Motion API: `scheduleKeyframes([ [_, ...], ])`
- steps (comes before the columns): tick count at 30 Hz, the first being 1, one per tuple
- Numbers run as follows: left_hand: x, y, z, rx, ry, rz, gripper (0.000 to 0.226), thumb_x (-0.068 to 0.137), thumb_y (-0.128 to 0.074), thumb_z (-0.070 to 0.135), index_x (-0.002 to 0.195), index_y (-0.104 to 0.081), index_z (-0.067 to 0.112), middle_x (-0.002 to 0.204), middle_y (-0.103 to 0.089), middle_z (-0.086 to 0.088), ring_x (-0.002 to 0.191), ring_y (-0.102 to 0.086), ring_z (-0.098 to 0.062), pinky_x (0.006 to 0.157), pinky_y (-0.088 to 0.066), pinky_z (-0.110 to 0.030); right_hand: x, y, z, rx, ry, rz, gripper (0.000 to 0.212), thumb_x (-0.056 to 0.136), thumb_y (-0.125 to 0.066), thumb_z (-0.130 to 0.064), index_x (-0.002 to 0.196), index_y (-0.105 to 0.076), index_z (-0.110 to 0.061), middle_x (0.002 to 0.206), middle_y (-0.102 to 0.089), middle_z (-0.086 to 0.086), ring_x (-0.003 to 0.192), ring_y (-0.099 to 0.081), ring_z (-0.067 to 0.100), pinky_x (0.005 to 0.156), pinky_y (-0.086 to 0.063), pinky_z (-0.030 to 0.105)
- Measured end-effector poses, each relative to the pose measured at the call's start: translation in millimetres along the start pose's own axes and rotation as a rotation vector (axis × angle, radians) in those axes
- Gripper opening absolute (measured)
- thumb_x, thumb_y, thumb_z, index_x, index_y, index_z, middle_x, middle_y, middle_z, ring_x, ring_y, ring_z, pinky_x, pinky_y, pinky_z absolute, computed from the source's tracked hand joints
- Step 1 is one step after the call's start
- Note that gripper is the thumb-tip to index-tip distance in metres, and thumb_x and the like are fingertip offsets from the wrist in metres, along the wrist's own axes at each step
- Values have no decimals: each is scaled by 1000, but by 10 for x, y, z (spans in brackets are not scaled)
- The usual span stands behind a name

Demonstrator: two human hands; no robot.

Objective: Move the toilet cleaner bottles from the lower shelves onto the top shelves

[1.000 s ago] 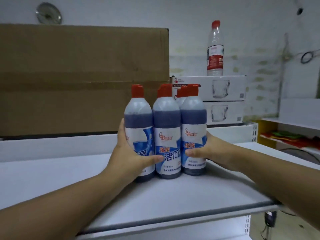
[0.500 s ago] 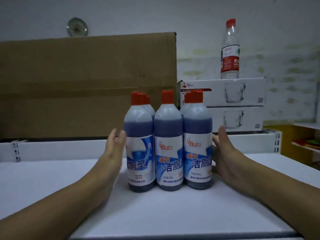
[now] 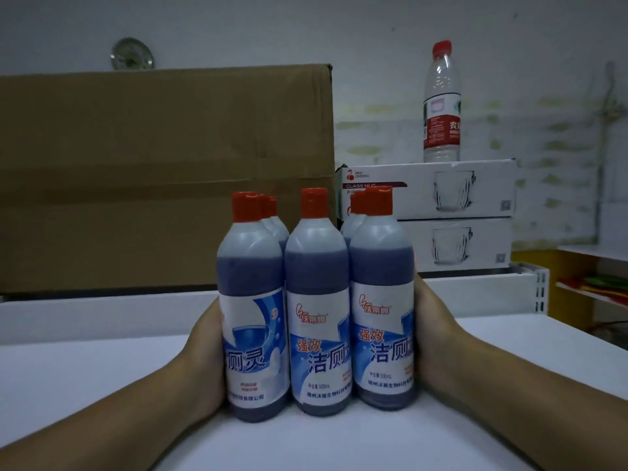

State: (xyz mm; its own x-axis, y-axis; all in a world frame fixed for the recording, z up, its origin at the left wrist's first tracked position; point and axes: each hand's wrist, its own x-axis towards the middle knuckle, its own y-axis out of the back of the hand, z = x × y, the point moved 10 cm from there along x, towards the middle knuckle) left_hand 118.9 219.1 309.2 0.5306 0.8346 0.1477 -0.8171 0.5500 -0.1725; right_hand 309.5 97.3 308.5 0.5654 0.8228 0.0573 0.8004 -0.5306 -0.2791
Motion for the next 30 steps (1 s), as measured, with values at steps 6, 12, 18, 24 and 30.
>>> scheduleKeyframes([
  [6, 27, -26, -46, -27, 8, -22, 39, 95, -37, 38, 78, -62, 14, 62, -74, -4, 49, -69, -17, 54, -49, -30, 3, 41, 28, 52, -6, 26, 57, 89, -41, -56, 66, -78, -19, 85, -77, 8, 71, -73, 25, 73, -53, 39],
  [12, 40, -19, -49, -33, 6, -9, 39, 96, -36, 34, 76, -62, 14, 59, -73, -4, 47, -68, -16, 40, -53, -24, -1, 39, -1, 19, 21, 31, 58, 91, -40, -52, 61, -77, -19, 78, -77, 6, 70, -72, 25, 71, -53, 37],
  [18, 45, 13, -11, -25, -13, 23, 36, 96, -39, 34, 77, -62, 14, 60, -73, -3, 48, -69, -17, 59, -46, -33, -23, 52, -44, -70, 44, 30, 58, 94, -39, -46, 58, -74, -18, 72, -76, 6, 69, -70, 24, 70, -53, 37],
  [24, -13, -3, 38, -8, -5, 29, 33, 93, -44, 37, 79, -65, 16, 73, -76, -6, 66, -70, -22, 65, -51, -34, -81, 58, -111, -231, 73, 52, 42, 96, -37, -46, 105, -66, -18, 108, -72, 6, 104, -64, 28, 98, -47, 45],
  [30, -98, 70, 97, 15, 2, 68, 47, 90, -40, 58, 97, -69, 22, 97, -76, -6, 94, -68, -27, 88, -52, -45, -310, 96, -320, -507, 244, 50, 32, 99, -35, -32, 101, -63, -15, 108, -66, 7, 98, -59, 20, 92, -47, 39],
])
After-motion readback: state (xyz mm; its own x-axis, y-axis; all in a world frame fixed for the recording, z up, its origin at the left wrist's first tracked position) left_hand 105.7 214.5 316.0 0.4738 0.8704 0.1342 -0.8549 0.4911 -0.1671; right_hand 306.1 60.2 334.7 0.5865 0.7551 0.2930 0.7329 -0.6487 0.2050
